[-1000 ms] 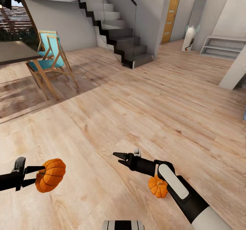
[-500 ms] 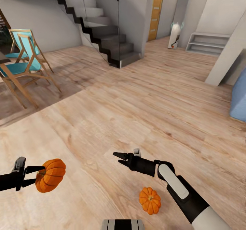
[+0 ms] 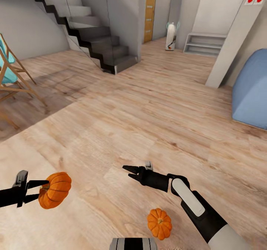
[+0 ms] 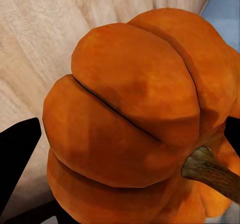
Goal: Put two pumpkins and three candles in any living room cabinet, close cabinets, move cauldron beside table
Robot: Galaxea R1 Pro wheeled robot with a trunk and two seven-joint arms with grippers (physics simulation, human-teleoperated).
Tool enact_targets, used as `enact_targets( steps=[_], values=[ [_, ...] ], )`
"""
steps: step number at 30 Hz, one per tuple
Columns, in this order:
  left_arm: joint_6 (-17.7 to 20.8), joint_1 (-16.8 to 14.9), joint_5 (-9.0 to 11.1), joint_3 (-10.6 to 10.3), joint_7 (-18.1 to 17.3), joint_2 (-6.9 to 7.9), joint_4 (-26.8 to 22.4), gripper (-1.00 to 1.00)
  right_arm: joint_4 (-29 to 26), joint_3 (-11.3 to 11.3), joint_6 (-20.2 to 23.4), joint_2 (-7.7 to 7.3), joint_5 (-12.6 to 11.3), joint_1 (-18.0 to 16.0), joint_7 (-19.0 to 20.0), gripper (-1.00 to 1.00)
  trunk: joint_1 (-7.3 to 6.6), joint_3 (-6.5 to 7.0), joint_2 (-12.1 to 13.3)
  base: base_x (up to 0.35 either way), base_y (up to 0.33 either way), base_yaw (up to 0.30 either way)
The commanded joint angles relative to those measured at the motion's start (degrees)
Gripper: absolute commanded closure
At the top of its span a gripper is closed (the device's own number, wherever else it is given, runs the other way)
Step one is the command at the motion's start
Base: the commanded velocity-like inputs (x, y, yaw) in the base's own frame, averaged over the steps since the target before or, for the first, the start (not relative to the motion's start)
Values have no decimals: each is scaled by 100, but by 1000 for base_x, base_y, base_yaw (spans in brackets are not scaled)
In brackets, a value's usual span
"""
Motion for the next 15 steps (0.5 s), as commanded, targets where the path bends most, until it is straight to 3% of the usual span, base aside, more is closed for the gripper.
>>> enact_targets(
  steps=[1, 7, 15],
  values=[
    [25, -8, 31, -31, -20, 7, 6, 100, 2, 8, 7, -4, -1, -5, 16, -100, -1, -7, -2, -57, 101, -257],
    [25, -8, 31, -31, -22, 7, 28, 100, 2, 8, 7, 0, 0, -7, 16, -100, -1, -25, -2, -62, 126, -258],
    [25, -8, 24, -31, -26, 7, 150, 100, 2, 8, 7, 1, 0, -5, 16, -100, -1, -48, -2, 131, 140, -258]
  ],
)
